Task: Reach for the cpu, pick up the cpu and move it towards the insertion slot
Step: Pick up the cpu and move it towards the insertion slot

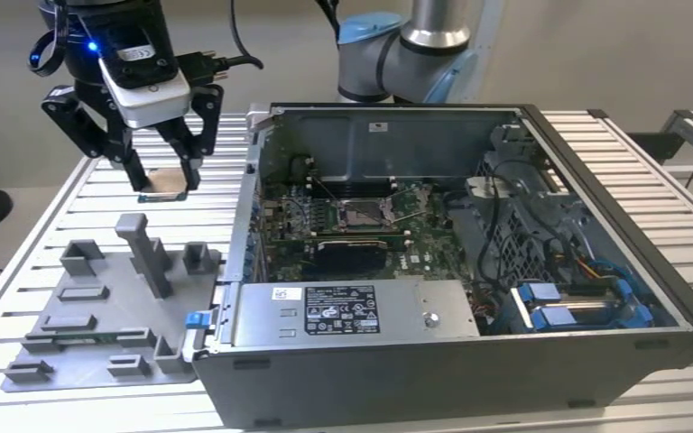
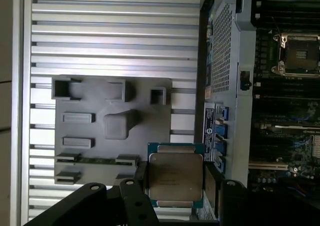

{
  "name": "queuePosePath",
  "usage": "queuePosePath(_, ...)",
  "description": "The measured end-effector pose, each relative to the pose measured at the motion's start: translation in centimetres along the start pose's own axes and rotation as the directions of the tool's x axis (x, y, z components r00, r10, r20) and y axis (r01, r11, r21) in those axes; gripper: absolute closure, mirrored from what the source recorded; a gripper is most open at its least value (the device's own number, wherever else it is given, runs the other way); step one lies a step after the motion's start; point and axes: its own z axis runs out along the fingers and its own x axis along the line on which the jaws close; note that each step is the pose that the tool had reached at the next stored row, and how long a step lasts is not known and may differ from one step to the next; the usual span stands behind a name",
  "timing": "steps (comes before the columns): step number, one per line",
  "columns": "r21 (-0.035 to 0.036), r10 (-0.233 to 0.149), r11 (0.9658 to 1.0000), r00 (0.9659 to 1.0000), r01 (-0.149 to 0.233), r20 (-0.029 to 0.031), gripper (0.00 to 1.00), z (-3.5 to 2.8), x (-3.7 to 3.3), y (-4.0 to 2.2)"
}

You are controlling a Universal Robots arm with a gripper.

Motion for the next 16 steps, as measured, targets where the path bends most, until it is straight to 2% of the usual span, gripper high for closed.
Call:
queuePosePath(7, -0.0001, 0.000, 1.0000, 1.0000, 0.000, 0.0001, 1.00, 0.00, -1.00, -0.02)
queuePosePath(16, 0.0000, 0.000, 1.0000, 1.0000, 0.000, 0.0000, 1.00, -0.01, -3.11, -0.05)
